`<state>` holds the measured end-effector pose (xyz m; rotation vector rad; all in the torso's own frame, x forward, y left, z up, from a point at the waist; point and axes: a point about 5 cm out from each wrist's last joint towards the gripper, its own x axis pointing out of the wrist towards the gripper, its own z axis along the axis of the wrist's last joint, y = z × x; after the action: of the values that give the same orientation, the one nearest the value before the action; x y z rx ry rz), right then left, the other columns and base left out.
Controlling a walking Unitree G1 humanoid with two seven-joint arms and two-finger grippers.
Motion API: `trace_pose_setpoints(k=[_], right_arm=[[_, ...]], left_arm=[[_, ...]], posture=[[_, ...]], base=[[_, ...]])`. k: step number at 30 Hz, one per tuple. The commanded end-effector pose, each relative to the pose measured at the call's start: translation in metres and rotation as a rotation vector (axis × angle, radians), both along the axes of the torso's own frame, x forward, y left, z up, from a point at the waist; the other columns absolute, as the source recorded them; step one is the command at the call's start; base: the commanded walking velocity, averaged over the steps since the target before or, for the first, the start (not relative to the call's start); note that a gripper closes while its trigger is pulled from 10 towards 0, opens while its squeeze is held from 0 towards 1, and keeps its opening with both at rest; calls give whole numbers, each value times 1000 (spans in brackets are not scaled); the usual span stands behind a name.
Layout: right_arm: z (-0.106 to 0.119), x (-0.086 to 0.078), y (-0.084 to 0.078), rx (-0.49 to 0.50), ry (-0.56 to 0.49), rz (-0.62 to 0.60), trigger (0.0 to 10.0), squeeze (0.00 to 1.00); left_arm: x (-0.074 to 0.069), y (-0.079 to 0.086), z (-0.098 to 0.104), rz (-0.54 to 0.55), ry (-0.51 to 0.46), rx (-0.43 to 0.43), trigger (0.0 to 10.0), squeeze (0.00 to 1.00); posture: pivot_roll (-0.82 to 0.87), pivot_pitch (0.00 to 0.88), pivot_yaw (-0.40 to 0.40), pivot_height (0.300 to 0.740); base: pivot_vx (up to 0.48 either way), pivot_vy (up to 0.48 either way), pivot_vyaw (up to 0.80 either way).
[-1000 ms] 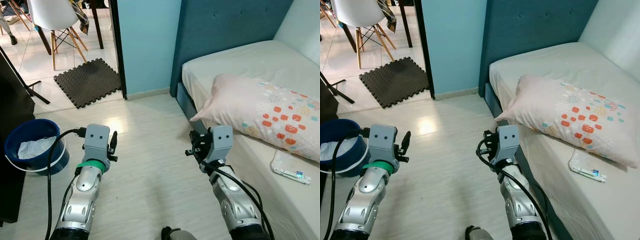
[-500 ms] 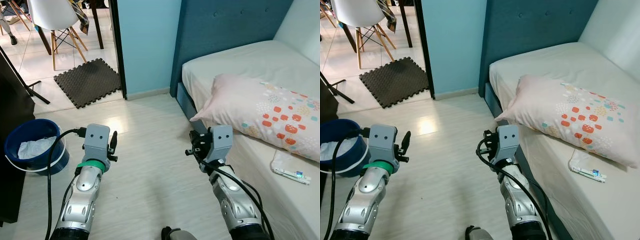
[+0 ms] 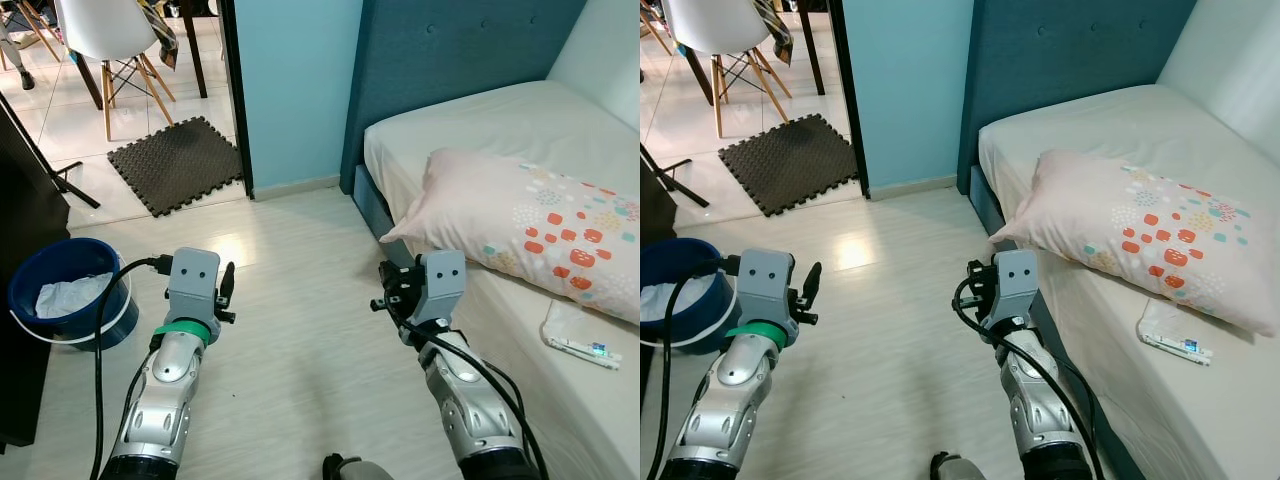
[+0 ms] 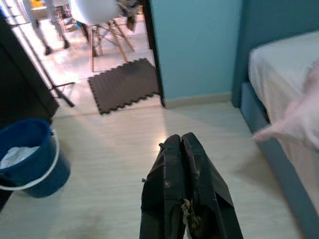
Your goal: Clean up the room
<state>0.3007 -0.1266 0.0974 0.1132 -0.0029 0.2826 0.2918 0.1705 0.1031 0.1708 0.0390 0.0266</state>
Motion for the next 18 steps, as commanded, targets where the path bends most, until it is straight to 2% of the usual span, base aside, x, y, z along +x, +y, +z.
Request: trace_pose_setpoints(k=[1, 4, 9, 18], right_arm=[[-7, -3, -3, 12, 35, -7, 10000, 0], [-7, -3, -3, 12, 35, -7, 10000, 0], [-7, -4, -4, 8, 36, -13, 10000, 0], [-7, -4, -4, 8, 39, -17, 10000, 0]], left_arm=[[0, -3, 0, -13, -7, -8, 10000, 0], [0, -4, 1, -17, -11, -10, 10000, 0], [2, -8, 3, -31, -18, -16, 10000, 0], [3, -10, 5, -46, -33, -16, 10000, 0]], posture=[[-74, 6, 10, 740], [-74, 8, 10, 740], [-78, 10, 13, 740], [-83, 9, 17, 740]], base=[[0, 0, -800], [0, 0, -800], [244, 0, -800], [357, 0, -800]])
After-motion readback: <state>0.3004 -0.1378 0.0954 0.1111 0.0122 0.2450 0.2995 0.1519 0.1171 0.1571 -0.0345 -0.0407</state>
